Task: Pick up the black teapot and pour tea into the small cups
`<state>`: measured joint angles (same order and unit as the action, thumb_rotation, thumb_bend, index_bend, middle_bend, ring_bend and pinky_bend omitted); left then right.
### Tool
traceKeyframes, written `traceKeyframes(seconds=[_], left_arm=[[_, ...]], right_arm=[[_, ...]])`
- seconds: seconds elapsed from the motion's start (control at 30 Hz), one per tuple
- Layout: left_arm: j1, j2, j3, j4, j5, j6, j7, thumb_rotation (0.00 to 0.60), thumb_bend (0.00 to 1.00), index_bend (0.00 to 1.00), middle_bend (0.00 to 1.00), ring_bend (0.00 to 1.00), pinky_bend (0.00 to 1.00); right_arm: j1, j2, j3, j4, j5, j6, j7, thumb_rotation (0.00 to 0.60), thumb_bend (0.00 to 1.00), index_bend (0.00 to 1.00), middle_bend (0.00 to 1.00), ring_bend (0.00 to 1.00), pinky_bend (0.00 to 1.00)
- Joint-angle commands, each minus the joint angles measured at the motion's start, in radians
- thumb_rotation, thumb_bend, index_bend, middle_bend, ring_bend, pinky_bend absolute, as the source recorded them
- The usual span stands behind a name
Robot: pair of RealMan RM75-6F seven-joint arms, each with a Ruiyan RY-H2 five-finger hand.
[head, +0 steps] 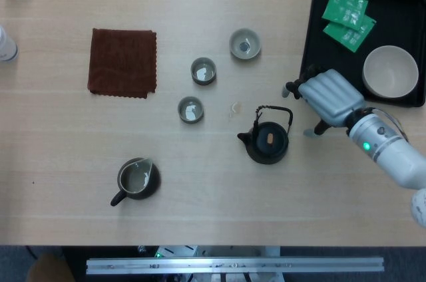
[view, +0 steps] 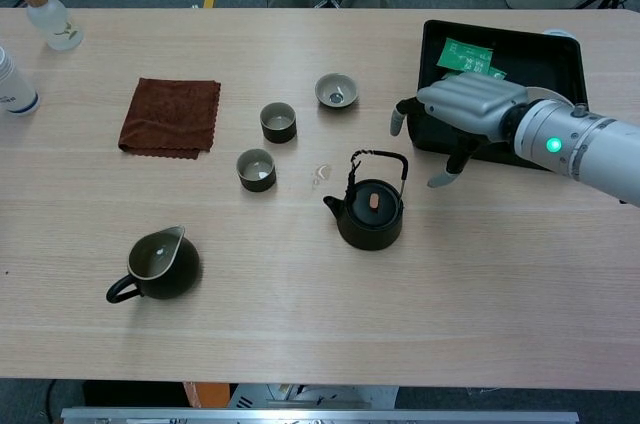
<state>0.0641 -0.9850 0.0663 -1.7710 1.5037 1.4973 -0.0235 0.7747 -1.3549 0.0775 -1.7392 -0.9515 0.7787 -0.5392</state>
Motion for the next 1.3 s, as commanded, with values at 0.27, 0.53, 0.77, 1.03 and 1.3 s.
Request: traceKeyframes(seconds=[0.27,0.53,0.77,1.03,1.3], left_arm=[[0.003,0.005,0.000,-0.001,0.008,0.008,-0.001,0.592,0.30,0.16,0.11,0.11,0.13],[0.001,0.004,-0.001,0.003,0.008,0.004,0.000,0.582,0.30,0.16,0.11,0.11,0.13],[-0.001,0.003,-0.002,0.006,0.005,0.000,0.003,0.580,0.30,0.16,0.11,0.11,0.13],[-0.001,0.000,-0.003,0.012,0.002,-0.001,0.001,0.583,0.30,0.16,0.11,0.11,0.13],[0.002,0.000,-0.003,0.018,-0.001,0.001,-0.005,0.583,0.30,0.16,0.11,0.11,0.13]], right_arm=[[0.036,-0.027,-0.003,-0.001,0.047,0.005,0.018,0.567,0.00,0.32,0.42,0.27,0.14],[0.073,-0.061,-0.001,0.016,0.094,0.012,0.016,0.568,0.00,0.32,0.42,0.27,0.14],[0.119,-0.093,-0.002,0.035,0.173,-0.014,0.017,0.568,0.00,0.32,0.42,0.27,0.14],[0.162,-0.118,-0.016,0.062,0.249,-0.034,0.023,0.567,0.00,0.32,0.42,0.27,0.14],[0.189,-0.130,-0.034,0.072,0.281,-0.061,0.048,0.568,0.00,0.32,0.42,0.27,0.14]])
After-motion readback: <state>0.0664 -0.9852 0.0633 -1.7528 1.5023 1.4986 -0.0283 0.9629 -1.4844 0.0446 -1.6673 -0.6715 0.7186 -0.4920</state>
